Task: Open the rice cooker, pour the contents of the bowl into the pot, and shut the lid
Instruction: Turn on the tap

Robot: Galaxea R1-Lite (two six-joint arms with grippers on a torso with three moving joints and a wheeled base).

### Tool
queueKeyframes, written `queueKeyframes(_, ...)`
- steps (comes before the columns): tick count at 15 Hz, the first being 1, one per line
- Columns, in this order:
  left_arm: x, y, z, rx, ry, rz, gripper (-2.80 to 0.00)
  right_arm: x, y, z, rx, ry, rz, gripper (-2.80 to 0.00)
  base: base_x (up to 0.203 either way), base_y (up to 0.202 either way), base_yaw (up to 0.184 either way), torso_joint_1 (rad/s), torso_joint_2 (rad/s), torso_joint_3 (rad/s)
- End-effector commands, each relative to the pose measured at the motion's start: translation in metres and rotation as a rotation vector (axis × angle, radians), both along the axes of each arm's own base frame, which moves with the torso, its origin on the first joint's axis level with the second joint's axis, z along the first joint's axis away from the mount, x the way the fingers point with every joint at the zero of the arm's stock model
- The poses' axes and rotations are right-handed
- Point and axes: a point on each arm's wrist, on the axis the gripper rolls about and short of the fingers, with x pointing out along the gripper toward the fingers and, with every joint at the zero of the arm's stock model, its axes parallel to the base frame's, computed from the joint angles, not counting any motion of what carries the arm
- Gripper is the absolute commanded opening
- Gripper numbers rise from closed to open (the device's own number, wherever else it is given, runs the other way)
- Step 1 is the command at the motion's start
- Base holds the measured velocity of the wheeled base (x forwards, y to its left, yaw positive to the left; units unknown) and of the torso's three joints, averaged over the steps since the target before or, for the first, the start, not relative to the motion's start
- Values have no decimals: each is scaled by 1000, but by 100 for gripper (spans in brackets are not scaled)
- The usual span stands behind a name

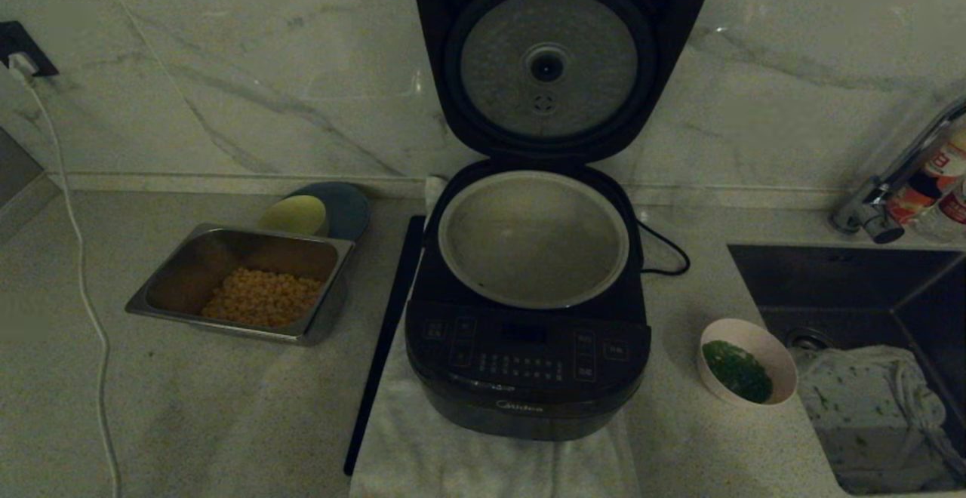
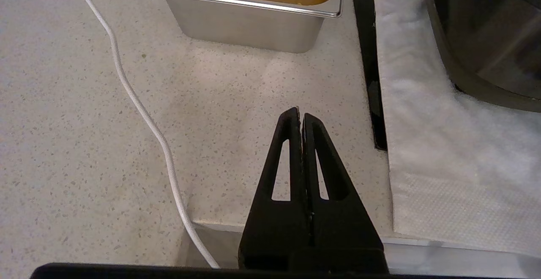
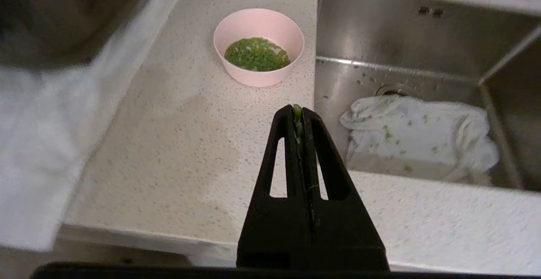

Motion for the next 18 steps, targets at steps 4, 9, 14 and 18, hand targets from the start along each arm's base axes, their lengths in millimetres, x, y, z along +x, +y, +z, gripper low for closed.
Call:
queueKeyframes(4, 0, 0, 0, 0, -1, 0, -280, -4, 0, 14, -23, -47, -8, -280, 0, 0, 0, 0, 0, 0)
queueKeyframes(9, 0, 0, 0, 0, -1, 0, -280, 0, -1, 104, -39, -31, -48, -280, 0, 0, 0, 0, 0, 0)
queueKeyframes(14, 0, 0, 0, 0, -1, -2, -280, 82, -8, 138, -140, 228, -216, -280, 0, 0, 0, 0, 0, 0)
queueKeyframes(18, 0, 0, 0, 0, -1, 0, -280, 177, -19, 149, -206, 328, -365, -280, 0, 0, 0, 0, 0, 0)
